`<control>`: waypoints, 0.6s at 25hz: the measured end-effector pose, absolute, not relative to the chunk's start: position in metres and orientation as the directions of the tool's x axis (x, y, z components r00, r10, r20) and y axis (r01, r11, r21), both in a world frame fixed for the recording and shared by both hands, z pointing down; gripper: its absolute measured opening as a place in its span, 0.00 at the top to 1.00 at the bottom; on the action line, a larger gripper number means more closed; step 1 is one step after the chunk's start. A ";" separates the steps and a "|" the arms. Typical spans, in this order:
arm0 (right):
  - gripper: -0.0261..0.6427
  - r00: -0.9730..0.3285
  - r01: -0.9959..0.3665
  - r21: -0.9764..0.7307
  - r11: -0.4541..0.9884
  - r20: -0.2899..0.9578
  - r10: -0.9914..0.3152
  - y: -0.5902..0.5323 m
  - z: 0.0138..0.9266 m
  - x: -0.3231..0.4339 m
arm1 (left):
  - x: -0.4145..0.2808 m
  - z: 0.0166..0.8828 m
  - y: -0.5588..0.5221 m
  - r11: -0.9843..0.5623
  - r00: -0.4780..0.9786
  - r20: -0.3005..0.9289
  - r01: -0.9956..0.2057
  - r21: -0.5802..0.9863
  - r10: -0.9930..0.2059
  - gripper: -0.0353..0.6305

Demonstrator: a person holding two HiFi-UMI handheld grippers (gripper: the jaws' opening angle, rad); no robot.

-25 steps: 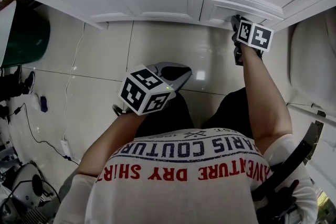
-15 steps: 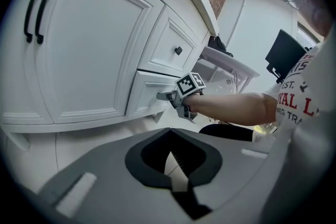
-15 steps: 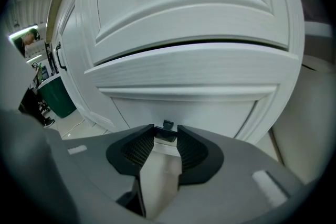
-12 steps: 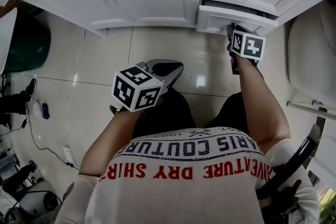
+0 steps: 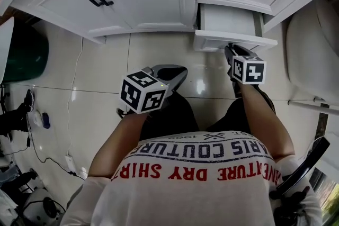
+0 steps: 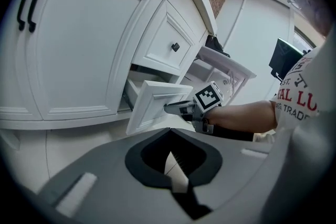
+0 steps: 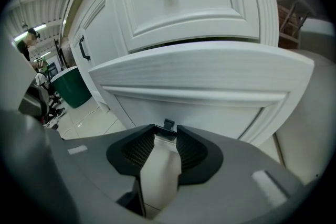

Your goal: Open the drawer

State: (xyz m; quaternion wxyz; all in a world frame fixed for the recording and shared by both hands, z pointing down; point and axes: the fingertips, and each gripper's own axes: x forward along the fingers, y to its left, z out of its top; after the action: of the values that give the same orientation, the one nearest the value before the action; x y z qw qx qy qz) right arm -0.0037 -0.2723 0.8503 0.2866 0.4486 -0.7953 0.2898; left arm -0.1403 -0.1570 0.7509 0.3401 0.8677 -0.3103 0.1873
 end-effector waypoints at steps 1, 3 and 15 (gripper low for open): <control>0.75 -0.437 -0.876 -0.203 0.437 0.719 -0.540 -0.267 0.850 -0.003 | -0.140 0.751 -0.157 -0.578 0.738 0.537 -0.664 0.474 -0.409 0.97; 0.75 -0.441 -0.868 -0.198 0.456 0.729 -0.524 -0.255 0.850 -0.002 | -0.137 0.753 -0.158 -0.582 0.740 0.538 -0.662 0.473 -0.404 0.97; 0.77 -0.424 -0.796 -0.086 0.599 0.785 -0.452 -0.204 0.848 0.001 | -0.124 0.763 -0.155 -0.602 0.751 0.557 -0.639 0.478 -0.355 0.97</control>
State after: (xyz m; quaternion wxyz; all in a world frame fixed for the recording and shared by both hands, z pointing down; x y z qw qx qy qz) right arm 0.0008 -0.2043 0.8476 0.3744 0.3844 -0.8119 0.2300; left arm -0.1240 -0.1550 0.7633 0.3427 0.8707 -0.2855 0.2073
